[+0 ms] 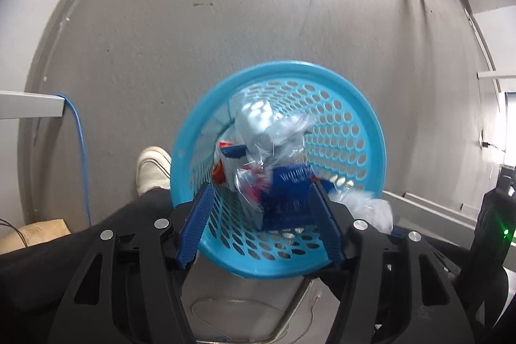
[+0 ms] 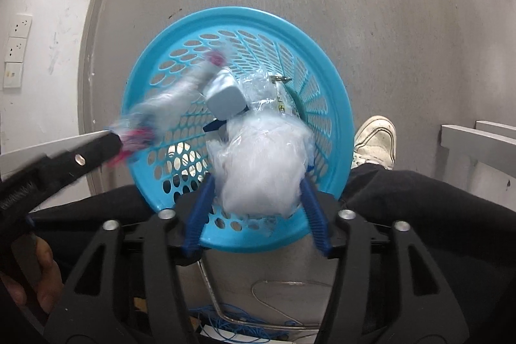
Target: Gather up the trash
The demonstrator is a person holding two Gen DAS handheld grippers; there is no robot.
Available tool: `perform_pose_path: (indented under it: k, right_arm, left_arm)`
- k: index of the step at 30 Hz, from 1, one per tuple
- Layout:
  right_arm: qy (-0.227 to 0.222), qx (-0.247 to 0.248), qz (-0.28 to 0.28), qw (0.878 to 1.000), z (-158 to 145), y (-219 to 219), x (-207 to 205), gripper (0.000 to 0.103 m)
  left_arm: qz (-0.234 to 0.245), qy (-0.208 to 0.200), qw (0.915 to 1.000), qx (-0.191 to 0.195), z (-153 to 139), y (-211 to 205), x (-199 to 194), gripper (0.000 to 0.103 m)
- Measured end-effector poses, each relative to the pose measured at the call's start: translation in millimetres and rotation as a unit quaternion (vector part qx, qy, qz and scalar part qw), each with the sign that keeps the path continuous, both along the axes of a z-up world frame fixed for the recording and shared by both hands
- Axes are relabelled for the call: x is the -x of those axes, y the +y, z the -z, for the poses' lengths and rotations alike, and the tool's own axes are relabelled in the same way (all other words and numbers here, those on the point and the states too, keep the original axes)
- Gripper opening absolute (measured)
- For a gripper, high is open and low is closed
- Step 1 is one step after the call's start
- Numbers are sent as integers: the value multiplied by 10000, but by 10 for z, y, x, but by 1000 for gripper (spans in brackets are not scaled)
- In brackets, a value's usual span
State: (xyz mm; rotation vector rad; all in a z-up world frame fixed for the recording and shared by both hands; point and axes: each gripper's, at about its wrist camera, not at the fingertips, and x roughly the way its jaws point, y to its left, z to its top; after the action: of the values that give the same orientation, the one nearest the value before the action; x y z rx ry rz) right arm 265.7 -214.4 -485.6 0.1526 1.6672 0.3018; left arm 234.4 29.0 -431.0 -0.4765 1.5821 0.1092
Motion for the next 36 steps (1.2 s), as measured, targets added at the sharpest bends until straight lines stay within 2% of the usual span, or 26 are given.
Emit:
perform_pose_path:
  k: [5, 10, 14, 17, 21, 26, 28, 30, 33, 36]
  right_arm:
    - [-52, 63, -25, 10000, -30, 15, -19, 59]
    - [-344, 221, -220, 9989, -253, -4, 25, 60]
    - [-682, 296, -641, 9952, -546, 38, 150, 65]
    - [-968, 274, -981, 9901, -822, 45, 311, 68]
    - [-1392, 106, -1150, 9835, -1215, -77, 556, 73]
    - [-1748, -142, -1110, 9782, -1598, -328, 802, 80]
    - [-1860, -215, -1111, 9760, -1725, -401, 900, 83]
    - [-1995, -286, -1076, 9736, -1850, -491, 992, 86]
    - [-2176, -346, -1056, 9697, -2010, -595, 1124, 93]
    - [-2269, -400, -1097, 9669, -2089, -629, 1223, 95]
  left_arm:
    - [31, -121, 9998, -155, -88, 6, -11, 60]
    - [218, -271, 9985, -429, -313, 49, 66, 60]
    - [519, -300, 9971, -474, -543, 23, 243, 60]
    - [717, -585, 9948, -425, -822, -44, 441, 62]
    - [952, -926, 9890, -646, -1130, -117, 716, 65]
    - [1164, -1454, 9799, -716, -1460, -215, 1032, 72]
    - [1181, -1687, 9763, -657, -1591, -231, 1165, 82]
    - [1167, -1856, 9737, -625, -1712, -267, 1296, 86]
    - [1044, -2064, 9715, -523, -1818, -276, 1489, 96]
    - [1013, -2209, 9685, -547, -1868, -275, 1583, 97]
